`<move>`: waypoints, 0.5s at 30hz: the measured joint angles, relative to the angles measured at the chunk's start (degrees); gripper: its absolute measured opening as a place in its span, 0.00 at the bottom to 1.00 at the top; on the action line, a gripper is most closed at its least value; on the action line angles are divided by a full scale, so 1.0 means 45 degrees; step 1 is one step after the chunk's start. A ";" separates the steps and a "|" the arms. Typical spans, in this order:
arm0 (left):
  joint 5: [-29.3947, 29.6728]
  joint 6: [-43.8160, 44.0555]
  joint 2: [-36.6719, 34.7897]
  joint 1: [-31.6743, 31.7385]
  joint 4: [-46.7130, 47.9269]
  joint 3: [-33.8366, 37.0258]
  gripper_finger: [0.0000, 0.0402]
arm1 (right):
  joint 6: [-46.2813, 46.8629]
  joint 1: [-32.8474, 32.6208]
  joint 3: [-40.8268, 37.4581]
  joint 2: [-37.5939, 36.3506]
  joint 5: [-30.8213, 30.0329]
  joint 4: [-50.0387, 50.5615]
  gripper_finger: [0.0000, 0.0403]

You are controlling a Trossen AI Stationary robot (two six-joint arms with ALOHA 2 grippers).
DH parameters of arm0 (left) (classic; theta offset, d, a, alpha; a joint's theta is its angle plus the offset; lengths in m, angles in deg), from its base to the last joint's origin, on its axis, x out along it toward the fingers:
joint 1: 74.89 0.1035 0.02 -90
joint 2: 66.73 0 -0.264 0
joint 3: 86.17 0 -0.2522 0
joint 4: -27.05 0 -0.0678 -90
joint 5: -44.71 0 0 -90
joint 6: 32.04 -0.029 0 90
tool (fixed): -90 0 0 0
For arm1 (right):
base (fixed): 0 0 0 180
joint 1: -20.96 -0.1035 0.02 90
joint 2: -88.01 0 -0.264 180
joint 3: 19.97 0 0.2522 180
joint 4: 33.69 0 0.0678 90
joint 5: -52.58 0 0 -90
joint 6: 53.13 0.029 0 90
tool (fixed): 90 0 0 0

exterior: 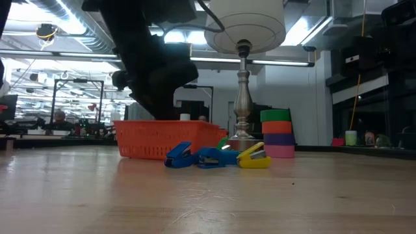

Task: Pick and place Stapler, Stapler remover, tape
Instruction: Put the green tape into the middle orange bin

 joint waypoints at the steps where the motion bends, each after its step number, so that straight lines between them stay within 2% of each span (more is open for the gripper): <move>1: 0.0005 -0.0148 0.0000 0.0000 -0.0014 0.0000 0.22 | 0.0000 0.0000 0.0005 -0.0005 0.0000 0.0000 0.32; 8: 0.0877 -0.2714 0.0000 -0.0086 -0.0542 -0.0259 0.25 | 0.0000 0.0000 0.0005 -0.0005 0.0000 0.0000 0.32; 12: 0.2222 -0.4784 -0.0005 -0.0215 -0.1173 -0.0756 0.25 | 0.0000 0.0000 0.0000 -0.0005 0.0000 0.0000 0.32; 15: 0.3416 -0.6590 -0.0019 -0.0394 -0.2430 -0.0845 0.25 | 0.0000 0.0000 0.0003 -0.0002 0.0000 0.0000 0.32</move>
